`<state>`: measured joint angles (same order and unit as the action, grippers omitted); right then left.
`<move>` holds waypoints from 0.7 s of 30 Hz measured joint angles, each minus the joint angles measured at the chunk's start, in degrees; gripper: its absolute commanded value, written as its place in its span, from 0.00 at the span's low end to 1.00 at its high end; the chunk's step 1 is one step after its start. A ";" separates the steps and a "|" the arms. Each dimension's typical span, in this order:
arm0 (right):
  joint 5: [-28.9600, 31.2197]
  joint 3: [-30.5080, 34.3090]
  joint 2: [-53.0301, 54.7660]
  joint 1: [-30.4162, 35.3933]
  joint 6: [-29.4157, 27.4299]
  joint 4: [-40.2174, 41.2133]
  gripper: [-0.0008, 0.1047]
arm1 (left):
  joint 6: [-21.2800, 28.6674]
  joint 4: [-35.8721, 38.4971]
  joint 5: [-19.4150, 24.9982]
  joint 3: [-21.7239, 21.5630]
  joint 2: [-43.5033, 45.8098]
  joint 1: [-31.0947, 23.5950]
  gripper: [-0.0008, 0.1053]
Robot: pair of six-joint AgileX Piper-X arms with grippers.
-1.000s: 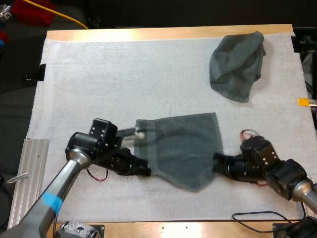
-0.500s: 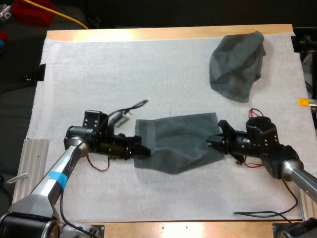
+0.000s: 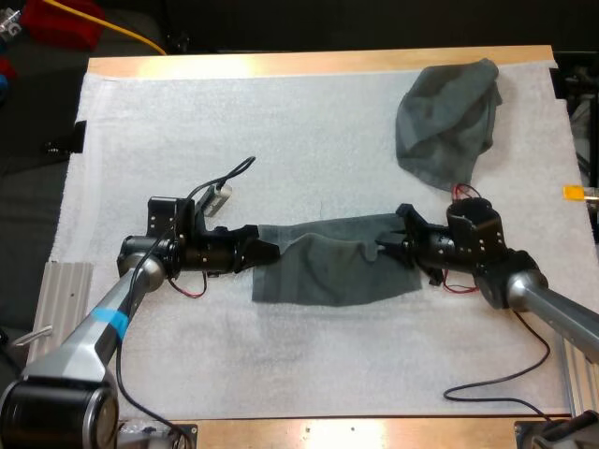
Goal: Pick towel from pile, fold and stack
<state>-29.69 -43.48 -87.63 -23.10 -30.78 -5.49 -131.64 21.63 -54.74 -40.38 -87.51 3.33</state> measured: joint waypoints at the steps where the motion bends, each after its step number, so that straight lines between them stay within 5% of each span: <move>1: 0.62 -0.38 -0.41 0.00 -0.01 0.00 0.03 | -0.05 -0.35 -0.02 0.00 -0.41 0.00 0.01; 21: 4.12 -1.59 -2.26 4.69 -0.83 -1.13 0.03 | -0.16 -5.43 8.42 -0.52 -0.99 0.00 0.01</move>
<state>-25.57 -45.07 -89.89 -18.41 -31.61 -6.62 -131.80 16.20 -46.32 -40.90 -88.50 3.33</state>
